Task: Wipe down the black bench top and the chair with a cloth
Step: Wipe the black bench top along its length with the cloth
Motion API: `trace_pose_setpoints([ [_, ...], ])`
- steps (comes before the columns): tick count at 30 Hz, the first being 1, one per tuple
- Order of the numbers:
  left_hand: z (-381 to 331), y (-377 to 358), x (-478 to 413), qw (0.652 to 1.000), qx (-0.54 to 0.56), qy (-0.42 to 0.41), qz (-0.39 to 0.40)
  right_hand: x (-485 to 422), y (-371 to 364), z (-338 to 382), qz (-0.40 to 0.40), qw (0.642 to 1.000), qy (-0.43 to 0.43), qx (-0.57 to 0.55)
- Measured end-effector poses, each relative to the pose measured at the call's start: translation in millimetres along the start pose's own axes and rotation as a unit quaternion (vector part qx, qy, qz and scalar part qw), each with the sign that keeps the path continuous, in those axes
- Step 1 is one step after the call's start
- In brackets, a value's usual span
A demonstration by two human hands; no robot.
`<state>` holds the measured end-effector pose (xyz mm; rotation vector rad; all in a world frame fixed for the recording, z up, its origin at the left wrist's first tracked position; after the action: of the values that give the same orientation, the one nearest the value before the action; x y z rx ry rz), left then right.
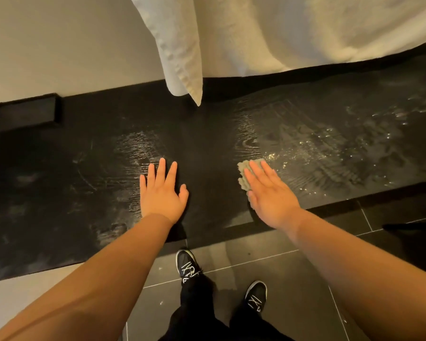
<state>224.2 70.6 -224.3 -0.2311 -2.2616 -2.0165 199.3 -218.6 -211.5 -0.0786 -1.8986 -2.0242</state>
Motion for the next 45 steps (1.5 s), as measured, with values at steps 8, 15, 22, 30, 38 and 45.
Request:
trace_pose_setpoints([
  [8,-43.5,-13.0,49.2,0.994,0.033,0.105,-0.003,29.6,-18.2,79.9,0.032,0.998,0.062,-0.009],
  [15,-40.9,-15.2,50.2,0.996,0.025,0.088,-0.019,43.3,-19.5,-8.4,-0.016,0.998,0.062,-0.011],
  [22,-42.9,-14.3,49.2,0.994,0.019,0.098,-0.039,45.2,-16.0,-26.9,-0.05,0.995,-0.077,-0.042],
  [30,-43.8,-13.9,49.3,0.993,0.026,0.102,-0.045,33.1,-36.6,94.4,-0.01,0.988,0.151,-0.006],
  [38,-45.6,-11.0,50.5,0.993,0.027,0.1,-0.05,20.5,-4.8,-78.1,-0.039,0.997,-0.058,-0.043],
  [45,-46.2,-7.6,49.9,0.994,0.02,0.098,-0.047,24.3,-19.5,14.8,-0.037,0.997,0.067,-0.028],
])
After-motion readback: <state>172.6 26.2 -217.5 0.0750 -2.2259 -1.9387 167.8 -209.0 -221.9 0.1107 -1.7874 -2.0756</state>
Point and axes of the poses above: each hand's wrist, its own x-axis away from the middle knuckle, its own y-axis out of the back of the hand, z = x × y, the point moved 7 cm from there along -x, towards the middle knuckle, and after that the axes turned 5 degrees about -y, right-handed, at the moved point
